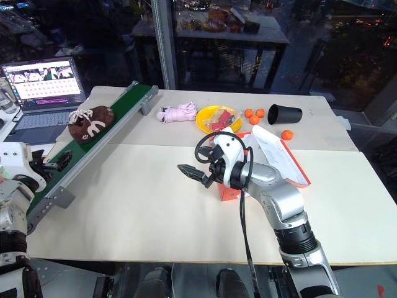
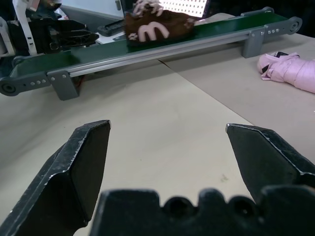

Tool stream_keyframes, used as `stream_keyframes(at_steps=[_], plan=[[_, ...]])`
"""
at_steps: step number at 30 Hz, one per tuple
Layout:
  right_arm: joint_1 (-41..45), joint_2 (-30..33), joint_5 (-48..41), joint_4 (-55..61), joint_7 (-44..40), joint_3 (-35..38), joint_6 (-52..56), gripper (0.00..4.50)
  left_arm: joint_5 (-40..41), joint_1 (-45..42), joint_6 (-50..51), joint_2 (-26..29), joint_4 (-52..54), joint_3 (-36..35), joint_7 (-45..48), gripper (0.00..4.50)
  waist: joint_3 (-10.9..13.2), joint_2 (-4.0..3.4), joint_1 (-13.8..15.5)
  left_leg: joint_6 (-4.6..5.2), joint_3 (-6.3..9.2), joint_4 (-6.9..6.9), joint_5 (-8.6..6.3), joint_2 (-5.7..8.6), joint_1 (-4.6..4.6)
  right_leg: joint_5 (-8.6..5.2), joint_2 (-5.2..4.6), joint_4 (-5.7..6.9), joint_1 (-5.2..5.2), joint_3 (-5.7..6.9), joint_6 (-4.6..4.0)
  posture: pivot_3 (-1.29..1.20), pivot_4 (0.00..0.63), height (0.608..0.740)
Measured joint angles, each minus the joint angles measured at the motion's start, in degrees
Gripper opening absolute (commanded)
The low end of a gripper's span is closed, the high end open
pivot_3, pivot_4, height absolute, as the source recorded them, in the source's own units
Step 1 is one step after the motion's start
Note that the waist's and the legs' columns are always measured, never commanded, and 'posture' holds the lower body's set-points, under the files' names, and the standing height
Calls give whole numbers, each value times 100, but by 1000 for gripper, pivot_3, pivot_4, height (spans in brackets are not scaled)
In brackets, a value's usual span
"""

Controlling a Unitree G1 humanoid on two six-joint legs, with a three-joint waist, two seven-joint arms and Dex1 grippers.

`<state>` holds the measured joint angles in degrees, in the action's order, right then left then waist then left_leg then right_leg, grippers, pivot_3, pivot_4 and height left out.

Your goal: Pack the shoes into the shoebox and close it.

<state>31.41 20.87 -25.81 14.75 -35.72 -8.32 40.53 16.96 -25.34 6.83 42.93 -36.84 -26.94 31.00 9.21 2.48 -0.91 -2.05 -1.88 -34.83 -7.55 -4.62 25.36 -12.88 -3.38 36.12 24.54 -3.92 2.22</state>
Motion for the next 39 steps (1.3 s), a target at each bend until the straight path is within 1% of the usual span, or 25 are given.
stream_keyframes(at_steps=[11, 18, 21, 22, 24, 25, 27, 30, 33, 35, 38, 39], plan=[[-19, 137, -1, 97, 88, 44, 22, 4458, -53, -265, -536, 73, -1373, 112, 456, 4500, 0, 5, 7, -1, -1, 0, -1, -2, 7, -2, 0, 0, 6, 2, -6, 0, 150, 736], [-84, 358, -3, 176, 101, 140, 49, 4458, -207, -689, -867, 466, -2316, 143, 414, 4500, -1, 10, 7, 0, -2, 2, 0, -2, 23, 7, 0, 3, 27, 3, 8, 0, 150, 736], [-125, 441, -1, 222, 144, 225, 99, 4500, -285, -790, -962, 474, -2570, 230, 489, 3728, -1, 10, 12, -1, -3, 2, 0, -2, 27, 15, 0, 7, 32, 3, 22, 0, 150, 736], [-136, 456, 0, 253, 170, 244, 115, 4500, -281, -790, -972, 468, -2583, 230, 545, 3333, -1, 10, 21, -1, -3, 2, 0, -2, 31, 16, 0, 8, 35, 3, 22, 0, 150, 736], [-139, 462, 0, 297, 226, 269, 129, 4500, -265, -798, -978, 425, -2567, 236, 691, 2925, -1, 10, 59, -2, -4, 1, 0, -1, 34, 15, -2, 10, 37, 4, 21, 0, 150, 736], [-139, 462, -1, 321, 253, 286, 137, 4500, -236, -811, -982, 341, -2516, 247, 748, 2835, -1, 10, 95, -2, -5, -1, 0, -2, 36, 14, -3, 10, 37, 5, 18, 0, 150, 736], [-138, 463, -4, 350, 296, 315, 146, 4500, -204, -851, -972, 182, -2381, 281, 808, 2828, -1, 10, 164, -3, -5, -6, 0, -2, 45, 4, -4, 10, 37, 8, 0, 0, 150, 736], [-138, 464, -11, 394, 350, 347, 191, 4500, -95, -868, -752, -120, -1909, 378, 984, 2827, -2, 11, 250, -6, -5, -17, 2, -4, 69, 2, -8, 9, 43, 18, -5, 0, 150, 736], [-135, 449, -27, 446, 383, 373, 241, 4500, 123, -902, -245, -554, -960, 600, 1194, 2827, -2, 14, 292, -3, -5, -35, 7, -7, 100, 21, -5, 8, 57, 23, 26, 0, 150, 736], [-129, 372, -90, 449, 440, 496, 293, 4500, 350, -1000, 198, -793, -129, 722, 1216, 2827, 4, 26, 270, 32, -5, -37, 29, -10, 110, 24, -1, 6, 64, 23, 32, 0, 150, 736], [-22, -147, -604, 429, 729, 1021, 531, 4500, 680, -1224, 739, -1007, 944, 750, 1052, 2827, 4, 27, 190, 37, -3, -36, 32, -12, 110, 25, 2, 8, 63, 22, 36, 0, 150, 736], [134, -406, -968, 371, 961, 1331, 703, 4500, 844, -1350, 995, -1137, 1458, 778, 929, 2827, 4, 27, 138, 39, -2, -35, 34, -12, 106, 26, 3, 10, 61, 19, 37, 0, 150, 736]])
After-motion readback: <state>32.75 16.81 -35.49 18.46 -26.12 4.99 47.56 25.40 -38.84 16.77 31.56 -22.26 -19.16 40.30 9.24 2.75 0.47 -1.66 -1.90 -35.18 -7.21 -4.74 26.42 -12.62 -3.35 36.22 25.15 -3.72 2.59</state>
